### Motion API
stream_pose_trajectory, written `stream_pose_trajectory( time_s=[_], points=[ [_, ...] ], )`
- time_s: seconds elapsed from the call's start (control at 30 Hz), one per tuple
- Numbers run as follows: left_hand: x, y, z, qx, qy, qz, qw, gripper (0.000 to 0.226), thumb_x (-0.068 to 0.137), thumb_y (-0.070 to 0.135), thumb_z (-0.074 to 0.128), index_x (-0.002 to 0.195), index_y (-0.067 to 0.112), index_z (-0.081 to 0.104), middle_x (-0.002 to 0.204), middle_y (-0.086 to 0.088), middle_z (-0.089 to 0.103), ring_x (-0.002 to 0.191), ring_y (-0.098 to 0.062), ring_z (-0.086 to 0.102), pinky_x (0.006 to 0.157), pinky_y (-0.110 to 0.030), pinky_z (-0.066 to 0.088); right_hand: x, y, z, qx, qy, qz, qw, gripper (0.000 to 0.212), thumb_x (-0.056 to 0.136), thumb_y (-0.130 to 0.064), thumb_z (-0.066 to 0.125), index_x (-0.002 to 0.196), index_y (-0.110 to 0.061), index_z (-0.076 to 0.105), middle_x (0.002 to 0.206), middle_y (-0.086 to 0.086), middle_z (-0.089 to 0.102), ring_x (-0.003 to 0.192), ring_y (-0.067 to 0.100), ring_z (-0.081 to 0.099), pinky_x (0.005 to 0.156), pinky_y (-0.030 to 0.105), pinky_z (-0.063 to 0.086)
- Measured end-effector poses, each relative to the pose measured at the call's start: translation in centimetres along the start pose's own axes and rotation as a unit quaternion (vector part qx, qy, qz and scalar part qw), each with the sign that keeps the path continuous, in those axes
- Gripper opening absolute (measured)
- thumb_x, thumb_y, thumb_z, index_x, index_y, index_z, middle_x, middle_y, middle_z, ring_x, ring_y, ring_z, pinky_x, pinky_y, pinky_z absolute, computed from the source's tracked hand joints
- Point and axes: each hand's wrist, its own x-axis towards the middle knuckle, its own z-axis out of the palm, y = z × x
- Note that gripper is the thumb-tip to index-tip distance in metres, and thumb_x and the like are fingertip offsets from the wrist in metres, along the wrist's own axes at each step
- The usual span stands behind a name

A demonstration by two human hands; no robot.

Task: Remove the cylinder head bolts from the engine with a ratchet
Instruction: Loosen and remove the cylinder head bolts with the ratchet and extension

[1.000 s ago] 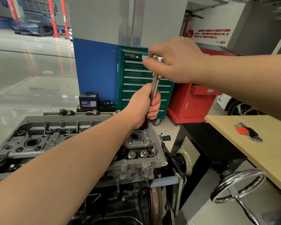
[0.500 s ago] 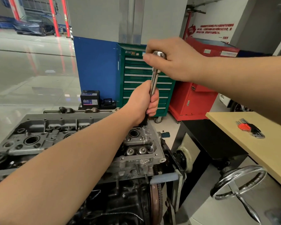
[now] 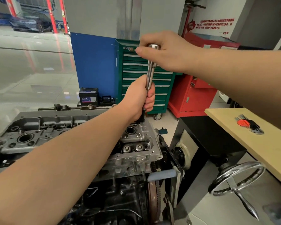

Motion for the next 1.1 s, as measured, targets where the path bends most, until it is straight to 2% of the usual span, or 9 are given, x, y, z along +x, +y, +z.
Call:
stream_pose_trajectory(
  time_s=[0.2,0.33,0.47,0.6,0.7,0.8,0.93,1.0,1.1],
  points=[
    [0.1,-0.4,-1.1,0.024,0.042,0.035,0.998,0.07,0.109,0.034,0.029,0.044,0.02,0.052,0.047,-0.007,0.045,0.043,-0.023,0.042,0.047,-0.03,0.04,2.1,-3.0,1.4,-0.403,0.043,0.056,0.912,0.036,0.101,-0.031,0.038,0.069,-0.016,0.045,0.069,0.003,0.042,0.058,0.024,0.038,0.052,0.031,0.028],
    [-0.1,0.1,-1.1,-0.025,-0.061,-0.006,0.998,0.069,0.109,0.033,0.023,0.043,0.019,0.037,0.041,-0.002,0.026,0.038,-0.019,0.021,0.047,-0.03,0.02,1.3,-1.1,1.4,-0.236,0.088,-0.013,0.968,0.045,0.1,-0.047,0.042,0.075,-0.012,0.054,0.061,-0.005,0.044,0.066,0.026,0.048,0.058,0.032,0.027],
    [-0.2,0.2,-0.3,0.012,-0.061,-0.011,0.998,0.065,0.107,0.031,0.026,0.045,0.017,0.039,0.042,-0.004,0.029,0.041,-0.021,0.023,0.05,-0.034,0.022,-1.1,0.5,0.9,0.028,0.061,-0.029,0.997,0.029,0.103,-0.033,0.053,0.09,-0.01,0.066,0.069,-0.009,0.051,0.073,0.012,0.053,0.07,0.032,0.04],
    [-0.4,-0.2,-0.6,0.033,0.047,0.027,0.998,0.067,0.109,0.047,0.034,0.053,0.015,0.054,0.051,-0.009,0.049,0.046,-0.025,0.045,0.05,-0.033,0.045,1.5,-1.4,1.3,-0.33,0.069,0.078,0.938,0.036,0.101,-0.044,0.036,0.083,-0.016,0.051,0.067,-0.002,0.037,0.065,0.03,0.046,0.055,0.034,0.029],
    [-0.4,-0.4,-0.7,-0.001,0.028,0.02,0.999,0.07,0.109,0.044,0.028,0.047,0.02,0.046,0.045,-0.004,0.038,0.041,-0.021,0.033,0.046,-0.03,0.032,2.3,-2.9,1.4,-0.406,0.062,0.077,0.909,0.041,0.099,-0.045,0.04,0.07,-0.016,0.043,0.068,0.002,0.038,0.056,0.024,0.037,0.051,0.032,0.024],
    [-0.3,0.1,-0.9,-0.032,-0.041,-0.004,0.999,0.062,0.105,0.032,0.024,0.046,0.019,0.036,0.043,-0.002,0.025,0.041,-0.019,0.018,0.048,-0.032,0.018,1.6,-1.5,1.1,-0.263,0.068,-0.019,0.962,0.047,0.097,-0.057,0.045,0.078,-0.018,0.062,0.062,-0.007,0.046,0.064,0.018,0.048,0.054,0.03,0.027],
    [-0.3,0.0,-0.7,-0.008,-0.038,-0.003,0.999,0.061,0.107,0.037,0.028,0.05,0.017,0.041,0.046,-0.005,0.033,0.043,-0.022,0.026,0.046,-0.031,0.028,-0.3,-0.2,-0.1,0.007,-0.005,-0.03,1.0,0.035,0.103,-0.043,0.057,0.098,-0.011,0.068,0.08,-0.001,0.06,0.074,0.008,0.051,0.066,0.023,0.037],
    [-0.3,-0.2,-0.8,0.01,-0.001,0.012,1.0,0.067,0.109,0.044,0.03,0.052,0.015,0.049,0.05,-0.008,0.043,0.045,-0.023,0.038,0.049,-0.032,0.038,0.7,-0.6,0.5,-0.119,0.01,-0.006,0.993,0.04,0.105,-0.049,0.046,0.092,-0.016,0.063,0.076,-0.003,0.054,0.078,0.02,0.051,0.066,0.031,0.035],
    [-0.3,-0.4,-1.2,0.026,0.041,0.015,0.999,0.07,0.11,0.052,0.033,0.056,0.016,0.058,0.055,-0.008,0.053,0.048,-0.022,0.049,0.051,-0.031,0.049,2.7,-2.7,1.2,-0.417,0.015,0.078,0.906,0.039,0.103,-0.044,0.04,0.075,-0.017,0.045,0.071,0.001,0.042,0.061,0.025,0.041,0.058,0.035,0.032]
  ],
)
